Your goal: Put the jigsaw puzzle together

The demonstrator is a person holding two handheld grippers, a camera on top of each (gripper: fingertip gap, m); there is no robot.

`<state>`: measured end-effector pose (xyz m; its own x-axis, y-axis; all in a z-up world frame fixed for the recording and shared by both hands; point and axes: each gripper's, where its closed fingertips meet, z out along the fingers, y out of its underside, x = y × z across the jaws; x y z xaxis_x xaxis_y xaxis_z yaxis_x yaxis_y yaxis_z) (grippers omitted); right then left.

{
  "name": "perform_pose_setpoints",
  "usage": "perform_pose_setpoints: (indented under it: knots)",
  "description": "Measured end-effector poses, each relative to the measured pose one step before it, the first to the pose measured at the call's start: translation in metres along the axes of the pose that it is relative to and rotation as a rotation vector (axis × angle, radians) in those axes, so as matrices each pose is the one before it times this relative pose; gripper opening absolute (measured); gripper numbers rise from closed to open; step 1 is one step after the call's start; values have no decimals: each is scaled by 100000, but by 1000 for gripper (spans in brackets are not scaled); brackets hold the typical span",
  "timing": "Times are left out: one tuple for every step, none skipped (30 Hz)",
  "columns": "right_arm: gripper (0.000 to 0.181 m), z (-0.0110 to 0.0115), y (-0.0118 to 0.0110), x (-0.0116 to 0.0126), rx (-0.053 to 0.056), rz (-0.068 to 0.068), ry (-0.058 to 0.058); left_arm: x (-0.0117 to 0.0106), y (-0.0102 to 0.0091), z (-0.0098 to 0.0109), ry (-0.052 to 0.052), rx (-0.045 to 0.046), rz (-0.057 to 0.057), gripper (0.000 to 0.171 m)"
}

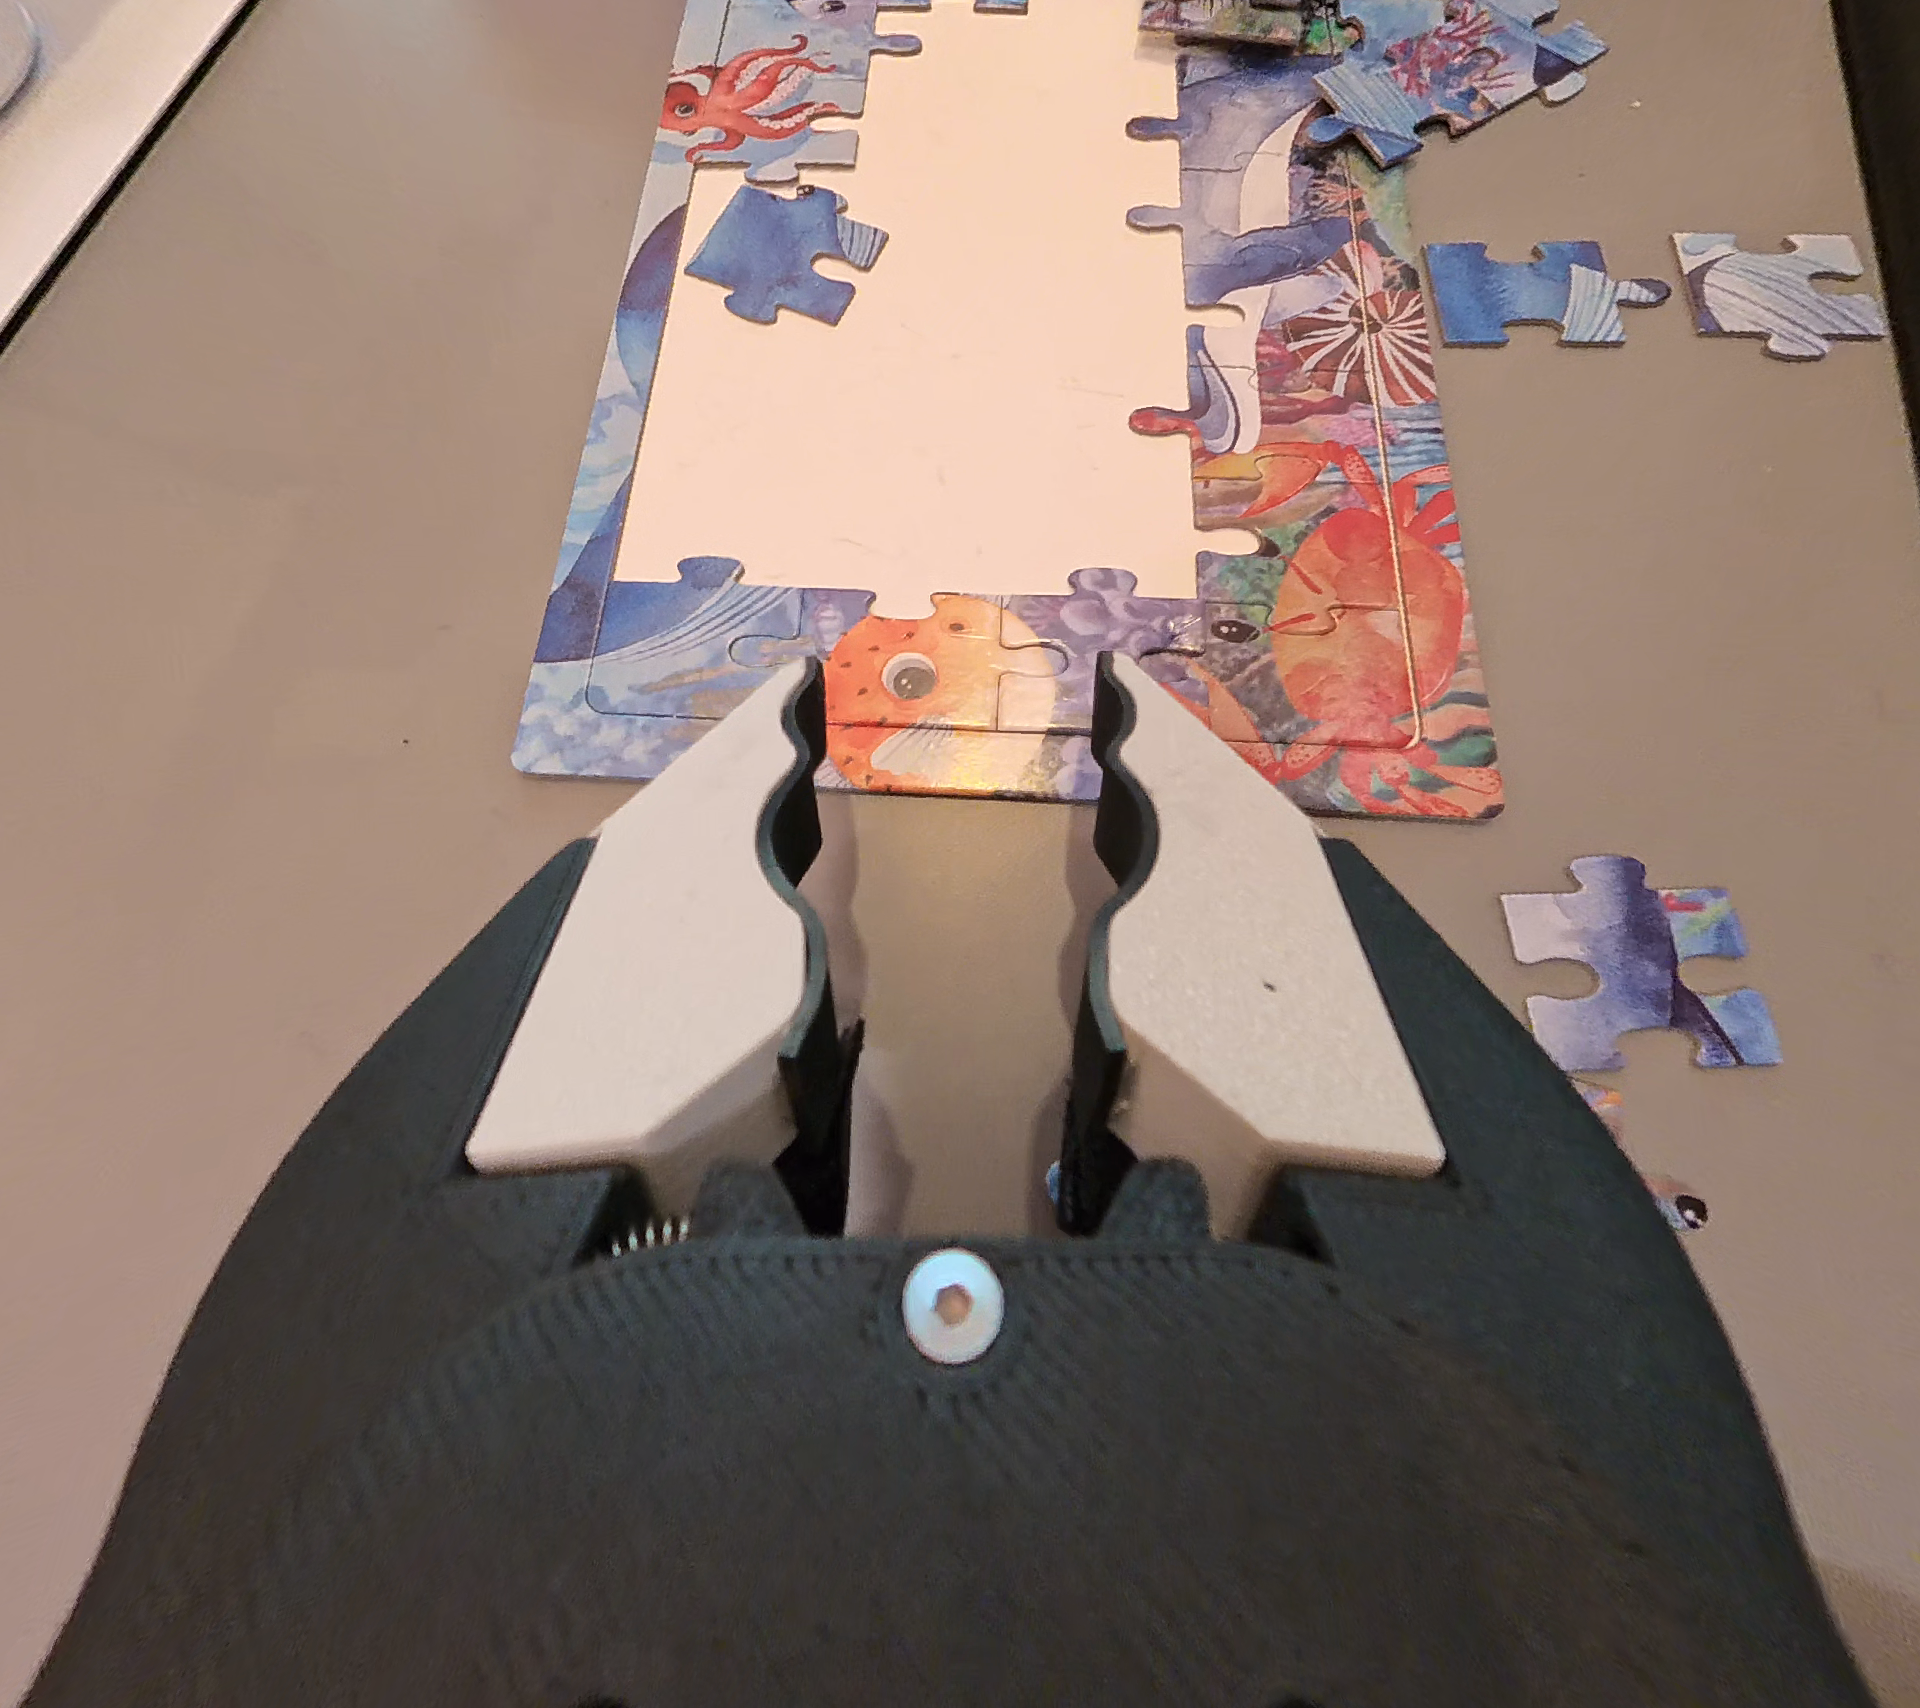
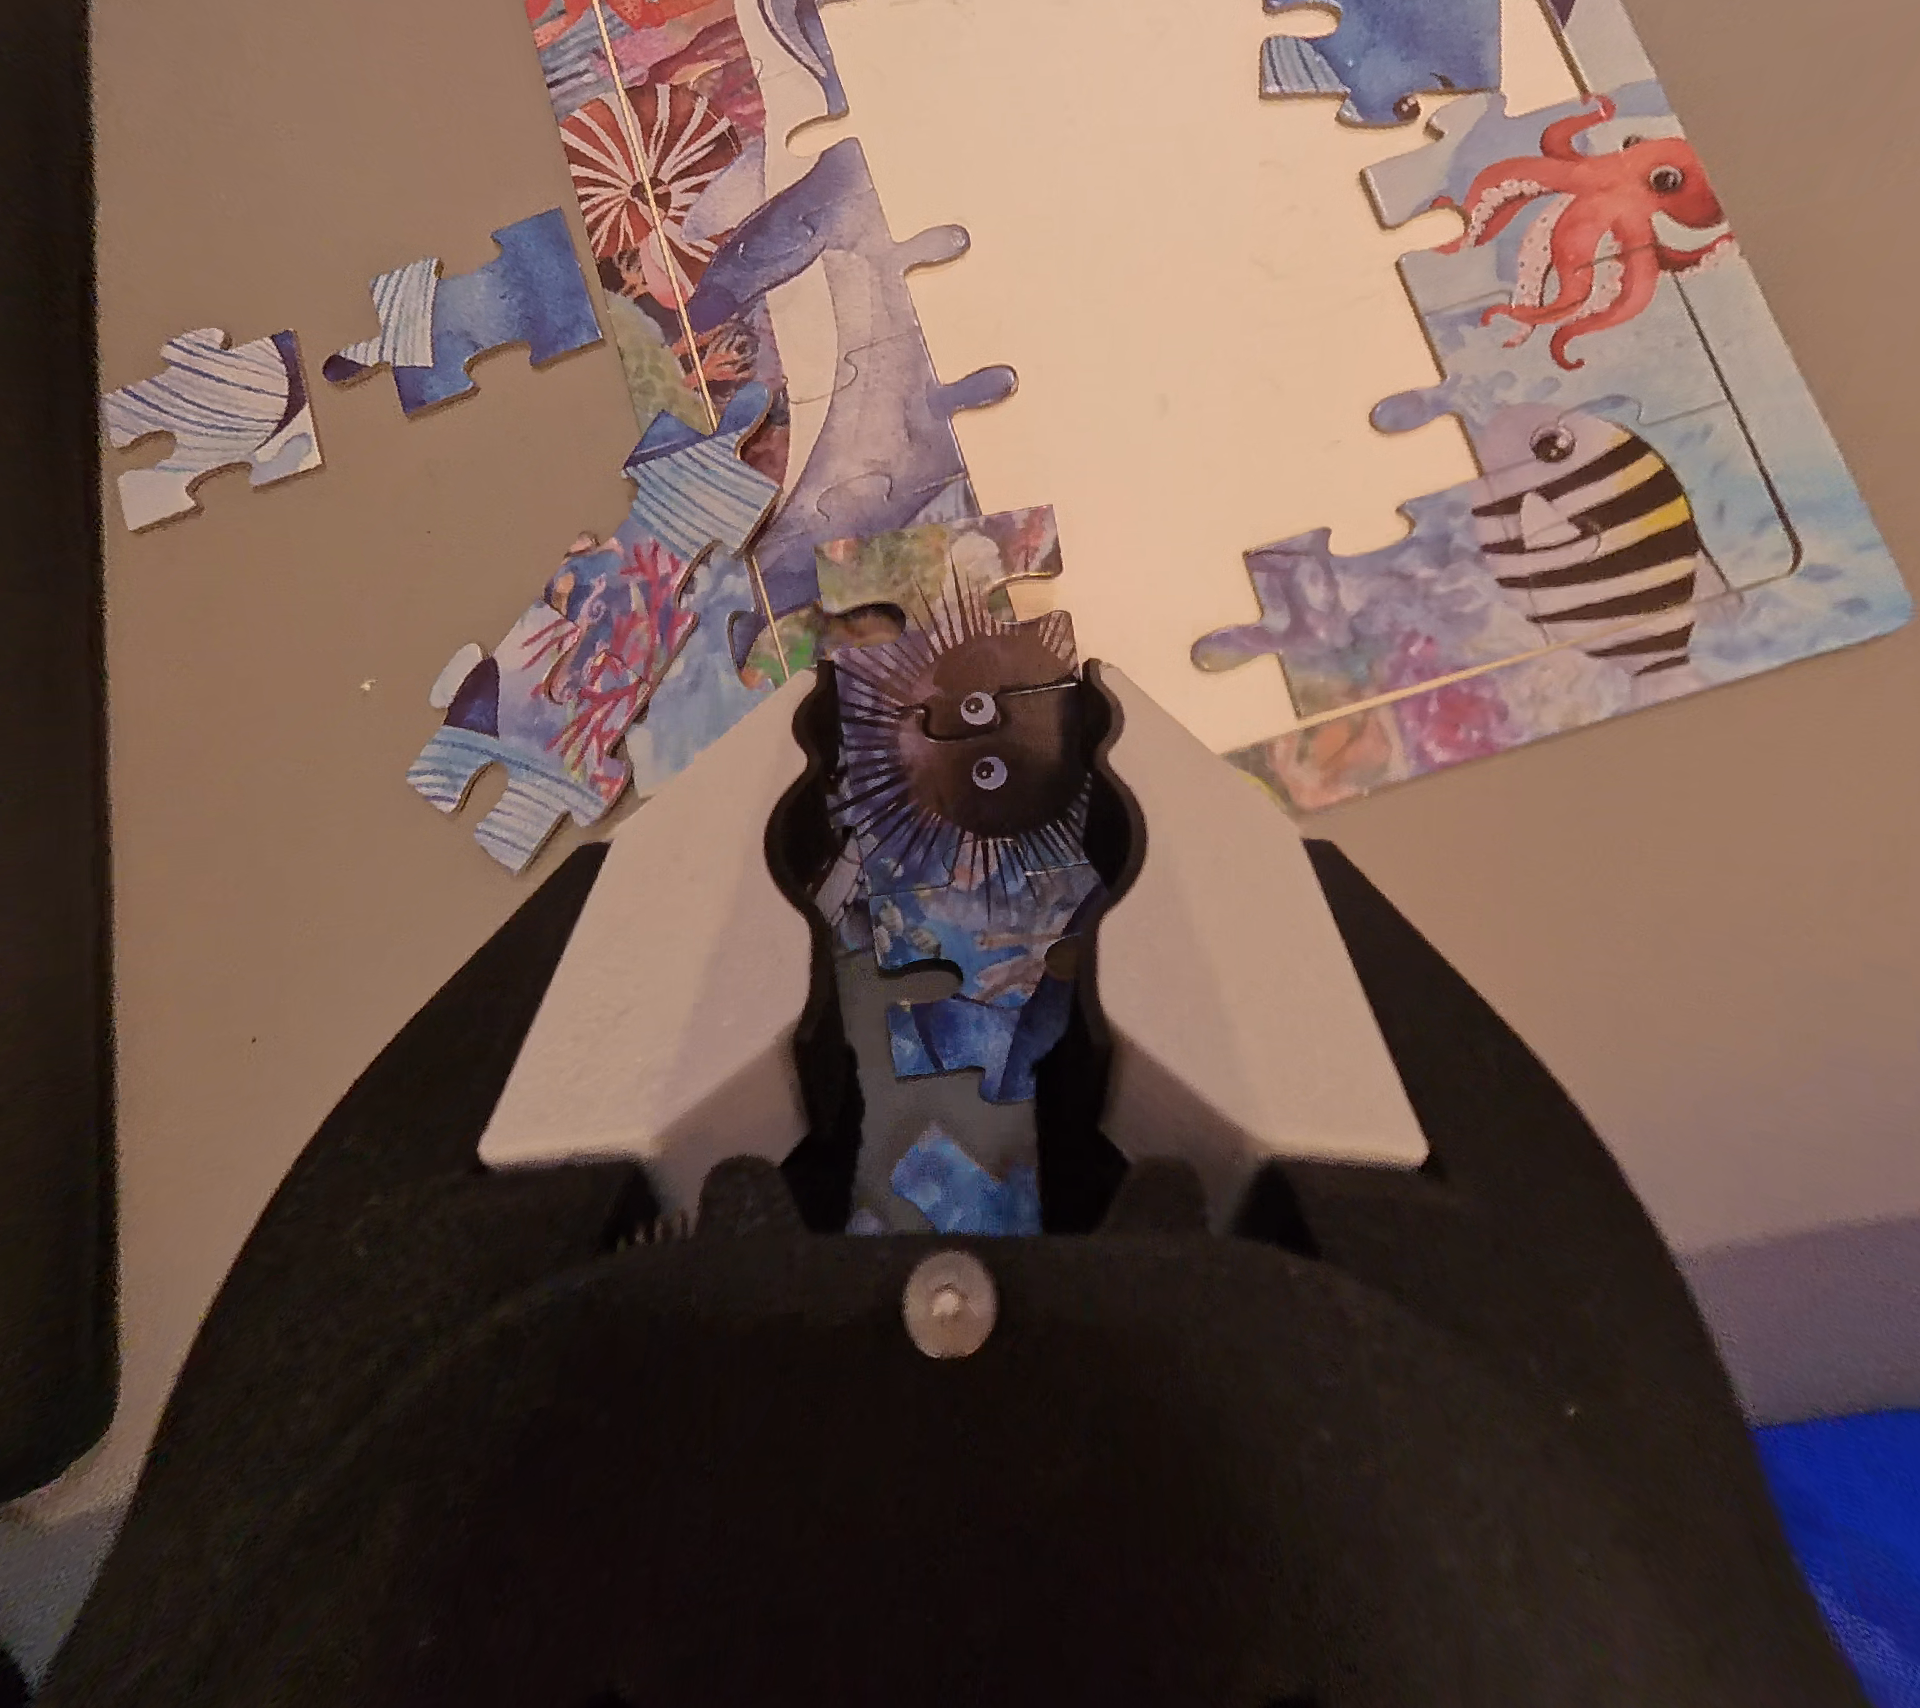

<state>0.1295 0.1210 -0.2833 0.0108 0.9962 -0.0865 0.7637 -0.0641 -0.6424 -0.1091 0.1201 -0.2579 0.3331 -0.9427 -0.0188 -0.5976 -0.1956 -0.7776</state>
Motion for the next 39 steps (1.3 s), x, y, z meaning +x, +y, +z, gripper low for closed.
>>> perform_pose_setpoints:
  knots:
    - [44, -210, 217, 11, 1115, 740, 536, -7, 83, 79, -6, -375, 134, 50]
    - [44, -239, 172, -90, 892, 715, 173, 8, 91, 79, 54, -478, 75, 50]
    - [44, -254, 155, -60, 721, 588, 614, 40, 41, 76, 151, -163, 28, 50]
    - [44, -279, 123, -14, 637, 466, 894, 63, 10, 71, 280, -56, -44, 50]
    - [44, -300, 107, -12, 494, 358, 848, 44, 11, 63, 112, -149, 65, 50]
    - [44, -298, 75, -34, 475, 172, 742, 40, 0, 73, 68, -116, 85, 50]
    - [44, -321, 37, -9, 492, 84, 883, 51, -21, 57, 93, -19, 55, 50]
    - [45, -308, 30, -1, 316, -17, 811, 48, 6, 66, 120, -114, 26, 50]
    - [45, -287, 24, 8, 233, -69, 776, 46, 20, 54, 131, -173, 25, 50]
    - [45, -272, 17, 32, 70, -257, 854, 31, 15, 59, 83, -147, 4, 50]
    - [45, -232, 15, 41, -142, -323, 827, 16, 16, 55, 53, -130, -14, 50]
    - [45, -200, -69, 27, 135, -238, 575, 27, 27, 60, 117, -150, -40, 50]
    - [45, -140, -78, -17, 168, -135, 97, 25, 21, 53, 117, -165, -19, 50]
    - [45, -68, -64, -2, -114, -314, 81, 27, 32, 52, 105, -129, 22, 50]
    - [45, -12, -17, 33, -421, -326, 336, 21, 45, 56, 50, -171, -3, 50]
    - [45, -9, -138, 36, 238, -248, 184, 16, 33, 37, 47, -154, 6, 50]
    - [45, 15, -237, 1, 872, 91, -180, 10, 21, 29, 18, -74, -4, 50]
    - [44, 61, -195, 28, 392, 134, -145, 18, 5, 11, 29, -9, -17, 50]
    - [45, 108, -148, 9, -126, -371, -74, 4, -9, 9, 13, 23, 11, 50]
    - [44, 151, -175, -22, -183, -473, -175, -1, 8, 6, 0, -3, 18, 50]
    - [44, 179, -233, -100, 42, -613, -577, 18, 0, 2, 33, -33, -7, 50]
    - [44, 209, -232, -95, -222, -773, -473, 17, 11, 7, 66, -57, 66, 50]
    - [44, 234, -245, -30, -457, -776, -154, 23, 0, 5, 40, -58, 118, 50]
    - [45, 255, -331, -61, -212, -871, -491, 12, -18, 1, 28, 44, 61, 50]
    - [44, 283, -399, -101, -79, -1086, -683, 15, -38, 17, 77, 131, 34, 50]
    - [45, 330, -427, -35, -208, -1222, -388, 31, -19, 4, 89, 20, 88, 50]
    - [45, 350, -397, 15, -602, -1200, -208, 27, -9, 12, 8, -29, 170, 50]
    - [45, 355, -405, 35, -676, -1303, -95, 20, -28, 13, -3, 43, 105, 50]
    - [45, 352, -484, 52, -171, -1347, -43, 11, -18, -4, -15, 105, 82, 50]
    - [45, 347, -509, 18, 66, -998, -372, 19, -31, -8, 21, 141, 37, 50]
    - [45, 371, -475, -22, -196, -1050, -585, 10, -62, -16, 31, 282, 0, 50]
    - [44, 367, -472, 60, -249, -1480, 303, 26, -98, 0, 68, 393, -68, 50]
    - [45, 379, -474, 88, -253, -1241, 431, 42, -158, 20, 262, 613, -405, 51]
    - [44, 369, -490, 110, -349, -949, 690, 138, -371, 23, 817, 1561, -1274, 51]
    - [45, 322, -553, 132, 134, -1200, 1209, 42, -673, 67, 332, 2669, -2691, 51]
    - [45, 275, -631, 143, 698, -1111, 1521, -6, -820, 156, -181, 2689, -3234, 52]
    - [45, 270, -631, 135, 729, -843, 1797, 267, -868, 253, 754, 2469, -2392, 52]
    - [45, 243, -588, -41, 679, -1435, 1193, 478, -823, 322, 1343, 2158, -1732, 53]
    - [45, 218, -559, -114, 749, -2275, 1399, 504, -778, 418, 1266, 2068, -2114, 52]
